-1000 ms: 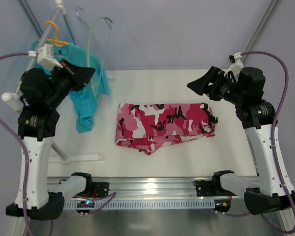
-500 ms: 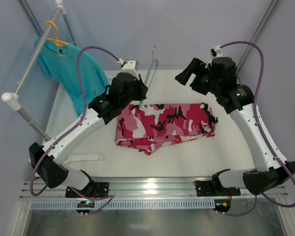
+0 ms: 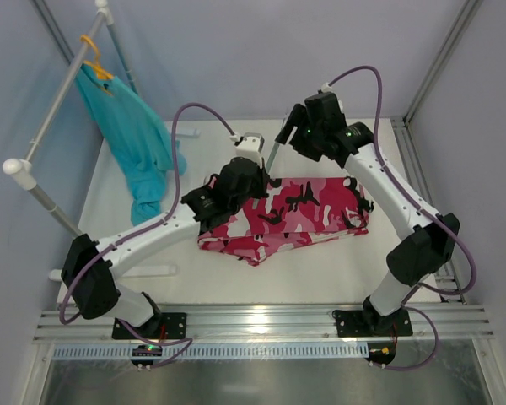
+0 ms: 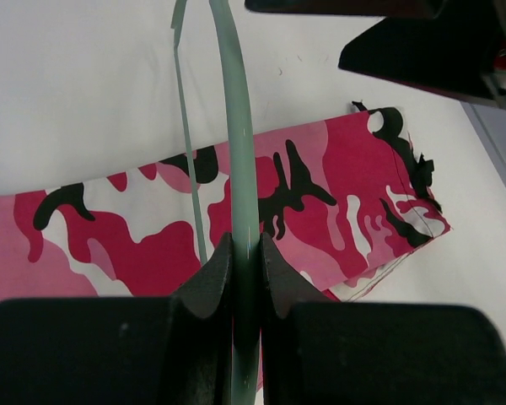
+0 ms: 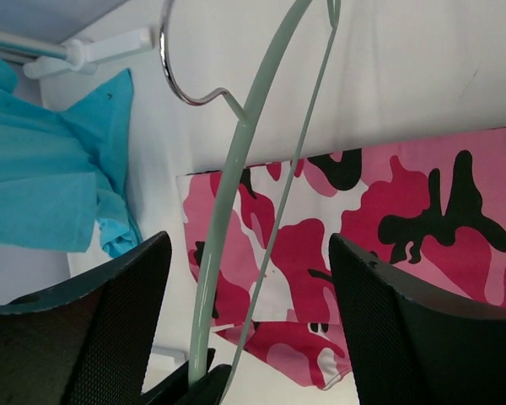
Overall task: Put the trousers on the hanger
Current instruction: Place trousers on hanger
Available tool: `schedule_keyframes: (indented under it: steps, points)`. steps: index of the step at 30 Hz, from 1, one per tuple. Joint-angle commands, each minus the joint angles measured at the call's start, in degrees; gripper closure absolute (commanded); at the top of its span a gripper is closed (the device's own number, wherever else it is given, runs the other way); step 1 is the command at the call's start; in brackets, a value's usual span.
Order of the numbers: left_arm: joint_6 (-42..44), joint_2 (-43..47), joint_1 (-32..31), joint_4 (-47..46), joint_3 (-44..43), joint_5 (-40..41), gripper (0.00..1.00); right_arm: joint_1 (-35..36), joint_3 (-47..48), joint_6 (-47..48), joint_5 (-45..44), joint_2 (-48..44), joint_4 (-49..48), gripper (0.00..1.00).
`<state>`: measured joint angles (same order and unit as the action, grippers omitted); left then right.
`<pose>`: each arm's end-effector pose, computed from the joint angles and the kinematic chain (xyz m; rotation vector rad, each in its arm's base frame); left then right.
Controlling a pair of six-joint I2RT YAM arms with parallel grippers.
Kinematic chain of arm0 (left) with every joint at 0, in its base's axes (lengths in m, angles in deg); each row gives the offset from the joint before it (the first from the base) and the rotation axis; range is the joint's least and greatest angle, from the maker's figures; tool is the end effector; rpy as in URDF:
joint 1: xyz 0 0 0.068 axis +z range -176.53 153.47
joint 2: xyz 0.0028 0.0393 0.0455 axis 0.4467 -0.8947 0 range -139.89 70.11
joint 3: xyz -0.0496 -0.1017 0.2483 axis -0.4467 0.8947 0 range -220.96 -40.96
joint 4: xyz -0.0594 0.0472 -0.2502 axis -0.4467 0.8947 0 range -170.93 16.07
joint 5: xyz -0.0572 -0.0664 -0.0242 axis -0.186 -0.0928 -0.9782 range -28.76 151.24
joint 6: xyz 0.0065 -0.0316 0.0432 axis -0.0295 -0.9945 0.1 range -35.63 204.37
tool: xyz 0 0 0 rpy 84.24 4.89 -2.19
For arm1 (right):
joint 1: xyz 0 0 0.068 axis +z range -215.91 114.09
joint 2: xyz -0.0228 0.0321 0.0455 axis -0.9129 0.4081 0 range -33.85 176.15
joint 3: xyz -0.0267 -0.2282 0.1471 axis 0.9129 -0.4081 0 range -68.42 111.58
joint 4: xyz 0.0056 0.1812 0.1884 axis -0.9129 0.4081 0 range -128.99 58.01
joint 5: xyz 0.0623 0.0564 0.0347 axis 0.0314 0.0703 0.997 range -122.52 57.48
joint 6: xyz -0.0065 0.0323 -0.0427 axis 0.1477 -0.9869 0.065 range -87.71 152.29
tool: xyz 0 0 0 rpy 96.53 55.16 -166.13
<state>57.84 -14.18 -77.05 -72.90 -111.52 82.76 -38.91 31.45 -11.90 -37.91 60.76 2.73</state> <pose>0.2297 -0.2584 0.3366 0.1592 1.9533 -0.5312 0.3292 0.1641 0.3938 0.3919 2.2328 0.5786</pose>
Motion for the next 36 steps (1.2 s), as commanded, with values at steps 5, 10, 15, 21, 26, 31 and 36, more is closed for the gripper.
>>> schedule_keyframes:
  steps: [5, 10, 15, 21, 26, 31, 36]
  points:
    - [-0.28, -0.61, -0.98, -11.2, 2.01, 1.95, 1.0, 1.47, 4.89, -2.22, -2.0, 5.49, 2.14, 0.31]
    - [0.16, -2.1, -2.12, -11.72, 2.01, 2.56, 1.0, 2.0, 4.54, -2.4, -0.86, 7.87, 2.5, 0.37]
    - [0.24, -2.9, -3.26, -11.99, 2.88, 3.18, 1.0, 2.53, 1.91, -2.66, -1.11, 7.88, 2.41, 0.55]
    - [-0.99, -3.59, -4.41, -13.13, 5.35, 3.18, 1.0, 2.53, -4.24, -2.75, -0.59, 7.35, 0.47, 0.72]
    - [-2.3, -3.78, -4.85, -12.78, 6.67, 2.83, 0.9, 2.88, -11.18, -2.66, -1.29, 4.45, -1.81, 0.96]
    - [-3.88, -1.06, -4.85, -10.24, 8.16, 0.98, 0.59, 3.75, -16.36, 2.33, -2.34, -0.02, -4.36, 0.96]
    - [-2.83, 3.86, -4.5, -3.56, 8.25, -0.6, 0.38, 4.28, -29.08, 7.44, -1.21, -6.79, -12.26, 0.96]
